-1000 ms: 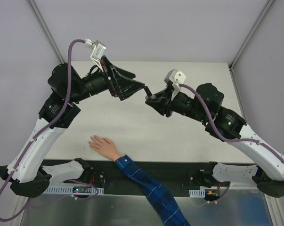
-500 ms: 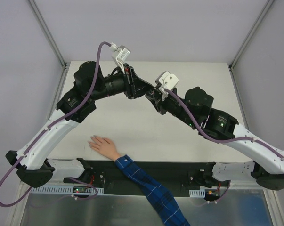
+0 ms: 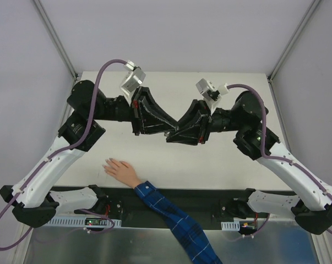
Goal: Paint the nails
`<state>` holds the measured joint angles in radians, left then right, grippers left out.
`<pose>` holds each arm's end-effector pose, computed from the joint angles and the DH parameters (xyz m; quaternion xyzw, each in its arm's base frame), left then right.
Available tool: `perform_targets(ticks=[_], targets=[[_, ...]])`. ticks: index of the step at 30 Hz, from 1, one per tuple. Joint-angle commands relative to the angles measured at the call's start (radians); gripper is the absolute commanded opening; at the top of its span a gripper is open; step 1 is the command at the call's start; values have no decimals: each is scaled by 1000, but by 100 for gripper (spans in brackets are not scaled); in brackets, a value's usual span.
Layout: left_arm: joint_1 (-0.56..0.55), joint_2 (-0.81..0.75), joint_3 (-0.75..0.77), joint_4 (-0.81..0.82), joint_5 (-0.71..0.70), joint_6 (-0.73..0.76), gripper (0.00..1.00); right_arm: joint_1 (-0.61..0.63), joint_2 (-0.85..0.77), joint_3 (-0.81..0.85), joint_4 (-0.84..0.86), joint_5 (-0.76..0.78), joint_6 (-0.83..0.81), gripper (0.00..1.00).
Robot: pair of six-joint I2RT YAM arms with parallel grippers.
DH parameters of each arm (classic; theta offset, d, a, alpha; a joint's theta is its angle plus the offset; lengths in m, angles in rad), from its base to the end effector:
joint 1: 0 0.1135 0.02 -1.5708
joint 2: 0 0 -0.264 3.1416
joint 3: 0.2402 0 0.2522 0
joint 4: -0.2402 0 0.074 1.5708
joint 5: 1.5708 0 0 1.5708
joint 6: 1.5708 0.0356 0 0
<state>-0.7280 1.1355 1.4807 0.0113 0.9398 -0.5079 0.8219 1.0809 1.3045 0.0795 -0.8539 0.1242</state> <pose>0.1361 -0.1598 0.5254 0.4255 0.4648 -0.6348 0.4472 0.1262 0.1752 0.4883 -0.4978 0.3926 0.5525 0.5411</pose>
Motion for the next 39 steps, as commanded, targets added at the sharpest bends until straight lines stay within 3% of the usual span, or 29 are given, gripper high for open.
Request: perform_targets(ticks=[1, 3, 4, 6, 7, 10, 15, 17, 21, 29, 35, 39], targets=[[-8, -51, -10, 135, 154, -78, 0, 0, -19, -7, 330, -314, 184, 0], [5, -48, 10, 107, 127, -90, 30, -6, -35, 5, 195, -289, 85, 0], [7, -51, 16, 98, 114, -84, 60, -9, -42, 28, 87, -227, 7, 0], [12, -65, 35, 40, 41, -45, 73, -6, -52, 94, -191, -75, -210, 1], [13, -80, 39, 21, 7, -29, 80, -7, -53, 102, -234, -18, -240, 0], [15, -95, 85, -120, -164, 51, 84, 0, -53, 133, -365, 202, -345, 0], [15, -69, 133, -243, -387, 57, 84, 100, -61, 130, -388, 594, -449, 0], [16, -51, 128, -251, -468, 42, 84, 161, -52, 133, -385, 685, -500, 0], [13, -19, 131, -254, -524, 11, 81, 247, -33, 139, -360, 916, -567, 0], [-17, 23, 118, -254, -527, -1, 72, 327, -1, 160, -316, 1062, -600, 0], [-48, 30, 93, -257, -509, 2, 57, 362, 20, 176, -287, 1155, -615, 0], [-51, 29, 79, -264, -484, 9, 27, 367, 17, 173, -271, 1168, -607, 0]])
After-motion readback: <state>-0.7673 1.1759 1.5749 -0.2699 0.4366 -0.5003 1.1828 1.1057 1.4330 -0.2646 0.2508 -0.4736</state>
